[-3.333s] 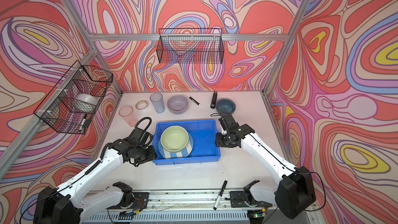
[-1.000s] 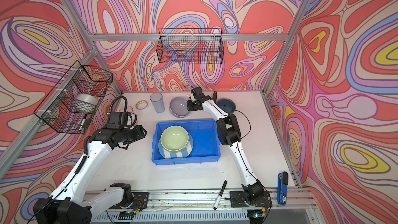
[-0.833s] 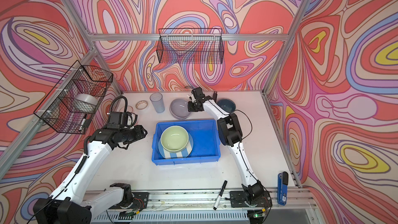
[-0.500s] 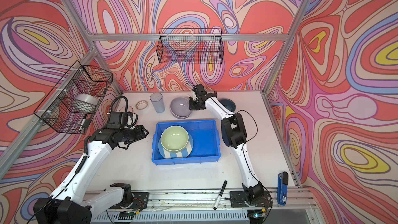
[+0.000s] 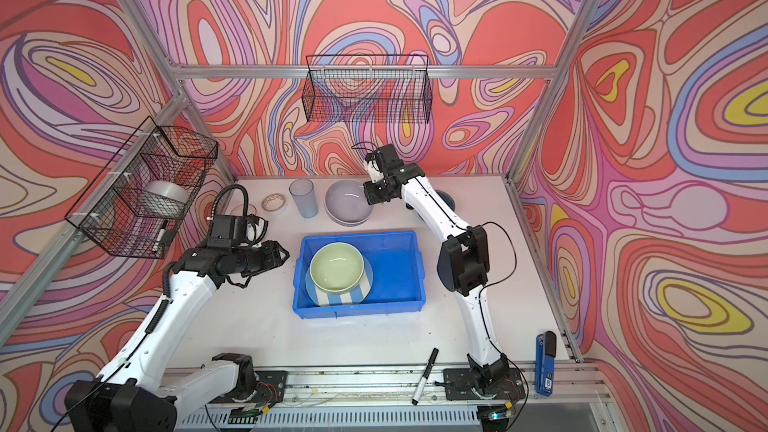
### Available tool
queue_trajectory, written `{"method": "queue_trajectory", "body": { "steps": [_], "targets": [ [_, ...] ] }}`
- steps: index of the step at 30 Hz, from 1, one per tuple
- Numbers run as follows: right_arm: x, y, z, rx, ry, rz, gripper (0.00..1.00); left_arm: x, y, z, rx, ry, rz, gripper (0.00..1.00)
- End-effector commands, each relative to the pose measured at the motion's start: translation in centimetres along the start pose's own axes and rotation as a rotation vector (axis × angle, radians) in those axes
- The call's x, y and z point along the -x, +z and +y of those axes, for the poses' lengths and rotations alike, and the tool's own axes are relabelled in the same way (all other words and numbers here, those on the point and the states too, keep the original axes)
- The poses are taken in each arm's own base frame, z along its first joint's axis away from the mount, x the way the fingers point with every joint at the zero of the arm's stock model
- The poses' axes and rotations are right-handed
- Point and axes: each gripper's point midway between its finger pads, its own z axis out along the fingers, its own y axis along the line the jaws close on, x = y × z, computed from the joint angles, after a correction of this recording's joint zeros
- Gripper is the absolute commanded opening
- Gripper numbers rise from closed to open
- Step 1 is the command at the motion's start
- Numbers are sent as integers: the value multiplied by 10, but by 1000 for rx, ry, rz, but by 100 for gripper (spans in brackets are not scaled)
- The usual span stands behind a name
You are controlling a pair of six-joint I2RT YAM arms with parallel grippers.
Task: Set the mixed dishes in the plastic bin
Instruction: 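Pinch the lavender bowl's rim with the right gripper and lift it, then lower the lavender bowl into the green bowl in the bin with the right gripper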
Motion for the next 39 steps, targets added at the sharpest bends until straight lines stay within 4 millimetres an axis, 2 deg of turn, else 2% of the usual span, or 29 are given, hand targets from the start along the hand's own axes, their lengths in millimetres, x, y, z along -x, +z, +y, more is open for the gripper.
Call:
{"method": "queue_trajectory", "body": {
  "steps": [1, 6, 9, 13, 25, 39],
  "targets": [
    [20, -71, 41, 51, -119, -74, 0, 3, 1, 0, -6, 17, -10, 53],
    [2, -89, 68, 67, -178, -19, 0, 3, 2, 1, -6, 2, -7, 53],
    [-9, -92, 85, 81, -207, 12, 0, 3, 2, 0, -9, 3, -9, 53],
    [-22, -89, 95, 74, -225, 48, 0, 2, -1, 2, 1, 7, -17, 53],
    [-63, -71, 105, 80, -214, 131, 0, 3, -4, 2, 3, 14, -34, 54],
    [-86, -42, 111, 88, -191, 172, 0, 2, -4, 1, -4, 11, -32, 54]
  ]
}}
